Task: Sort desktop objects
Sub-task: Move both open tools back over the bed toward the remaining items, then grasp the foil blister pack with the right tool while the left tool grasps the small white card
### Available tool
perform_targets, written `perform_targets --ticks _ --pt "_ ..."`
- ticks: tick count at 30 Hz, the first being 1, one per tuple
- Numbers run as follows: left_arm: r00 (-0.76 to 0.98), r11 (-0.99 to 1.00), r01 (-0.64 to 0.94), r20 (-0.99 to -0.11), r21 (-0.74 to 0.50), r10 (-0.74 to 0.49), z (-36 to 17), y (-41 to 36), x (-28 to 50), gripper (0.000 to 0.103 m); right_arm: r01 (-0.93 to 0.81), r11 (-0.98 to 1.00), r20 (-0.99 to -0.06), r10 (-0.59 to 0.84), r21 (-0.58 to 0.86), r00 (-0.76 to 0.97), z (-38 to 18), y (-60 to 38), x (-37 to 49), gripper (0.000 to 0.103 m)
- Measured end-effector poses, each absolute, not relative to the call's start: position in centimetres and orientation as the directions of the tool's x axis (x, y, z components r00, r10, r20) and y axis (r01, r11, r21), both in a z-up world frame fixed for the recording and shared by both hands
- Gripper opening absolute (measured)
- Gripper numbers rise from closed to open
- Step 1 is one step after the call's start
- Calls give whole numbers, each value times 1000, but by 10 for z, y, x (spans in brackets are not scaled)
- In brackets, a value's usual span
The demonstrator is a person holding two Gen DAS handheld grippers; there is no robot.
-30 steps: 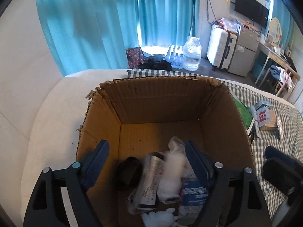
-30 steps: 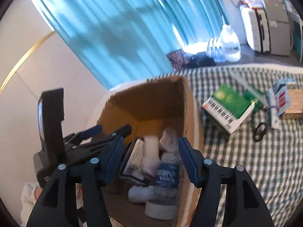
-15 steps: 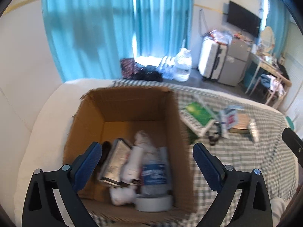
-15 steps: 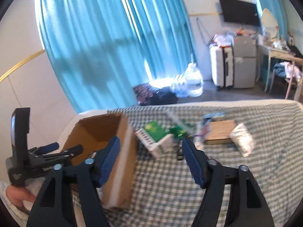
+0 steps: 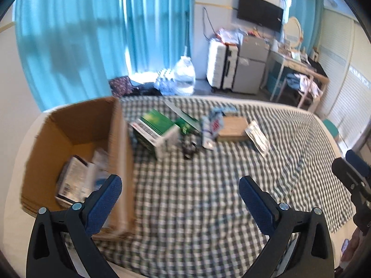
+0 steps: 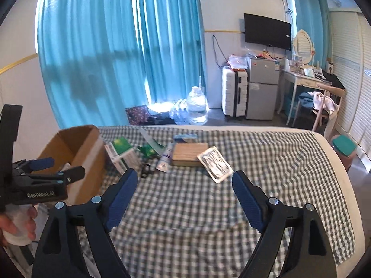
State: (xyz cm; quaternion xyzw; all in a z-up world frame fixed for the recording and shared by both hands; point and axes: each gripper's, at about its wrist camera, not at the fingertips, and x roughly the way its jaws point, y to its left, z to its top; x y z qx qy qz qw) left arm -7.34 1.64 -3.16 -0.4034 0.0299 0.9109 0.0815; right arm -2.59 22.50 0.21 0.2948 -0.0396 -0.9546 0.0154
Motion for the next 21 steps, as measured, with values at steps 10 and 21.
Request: perform_targets --ticks 10,21 --pt "-616 -977 -211 -780 30 109 -83 70 -109 103 6 -989 -620 -97 147 -778 -61 263 -77 84" --pt "-596 -985 -156 -802 70 37 -142 91 -189 103 53 -993 -709 -114 108 -696 -126 273 -189 84"
